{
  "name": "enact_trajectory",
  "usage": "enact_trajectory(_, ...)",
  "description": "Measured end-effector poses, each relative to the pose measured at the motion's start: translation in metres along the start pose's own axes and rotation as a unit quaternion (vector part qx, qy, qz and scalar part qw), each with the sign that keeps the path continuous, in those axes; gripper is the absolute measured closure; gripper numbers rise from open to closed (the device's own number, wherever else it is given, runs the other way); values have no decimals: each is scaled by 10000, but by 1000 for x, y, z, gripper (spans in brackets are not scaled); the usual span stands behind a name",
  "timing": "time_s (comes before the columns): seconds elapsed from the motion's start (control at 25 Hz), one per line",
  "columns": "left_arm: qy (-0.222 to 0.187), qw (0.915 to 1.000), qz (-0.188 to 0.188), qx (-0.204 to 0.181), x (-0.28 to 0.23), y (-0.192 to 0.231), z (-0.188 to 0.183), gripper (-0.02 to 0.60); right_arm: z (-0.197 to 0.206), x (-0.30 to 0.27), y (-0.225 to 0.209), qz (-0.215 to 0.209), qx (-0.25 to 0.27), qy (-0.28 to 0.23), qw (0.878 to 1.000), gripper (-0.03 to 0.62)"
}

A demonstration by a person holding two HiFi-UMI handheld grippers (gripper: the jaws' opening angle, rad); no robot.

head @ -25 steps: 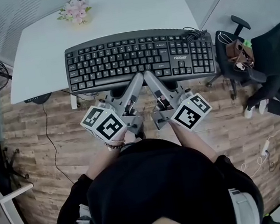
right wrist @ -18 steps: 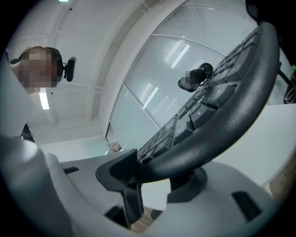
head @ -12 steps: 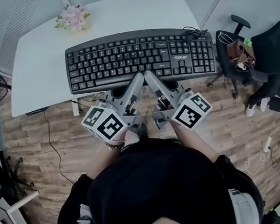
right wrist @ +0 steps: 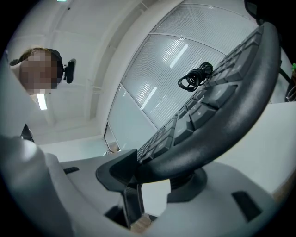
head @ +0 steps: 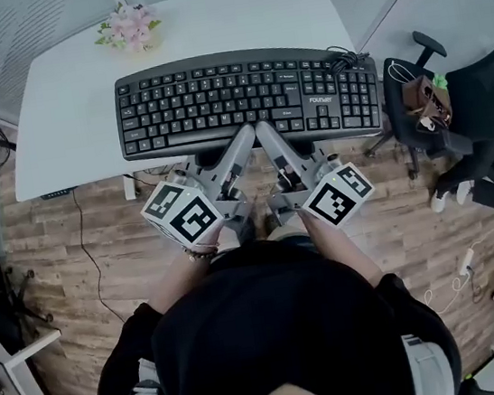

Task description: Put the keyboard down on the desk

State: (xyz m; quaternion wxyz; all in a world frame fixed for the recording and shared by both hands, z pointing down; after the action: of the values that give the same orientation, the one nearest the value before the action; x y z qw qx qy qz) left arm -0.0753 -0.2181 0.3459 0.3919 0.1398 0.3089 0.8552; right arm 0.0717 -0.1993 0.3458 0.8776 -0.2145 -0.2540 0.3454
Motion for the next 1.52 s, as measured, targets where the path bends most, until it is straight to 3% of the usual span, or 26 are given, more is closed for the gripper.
enact_trajectory(0.52, -126, 9996, -251, 80, -6, -3, 9, 400, -6, 2, -12, -153, -56, 283, 9995, 408)
enact_trajectory(0.96, 12, 9986, -495, 202, -7, -1, 20, 399, 0, 8, -21, -110, -278, 449, 9985, 408)
enact_trajectory(1.52, 252, 9958, -747, 473, -16, 32, 62, 399, 36, 23, -60, 43, -561, 648, 9963, 408)
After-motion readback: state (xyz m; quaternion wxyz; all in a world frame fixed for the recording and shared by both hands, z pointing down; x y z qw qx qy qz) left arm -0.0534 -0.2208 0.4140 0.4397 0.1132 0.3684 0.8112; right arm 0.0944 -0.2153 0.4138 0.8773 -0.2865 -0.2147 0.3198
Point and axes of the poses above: the fingertips, and each gripper's own axes: x backward along the fingers, y to its left, z out of its underside, the point moved 7 cm from there along x, backward along the fingers, and after that the axes turned 13 degrees about -z, right-handed, at the moved point
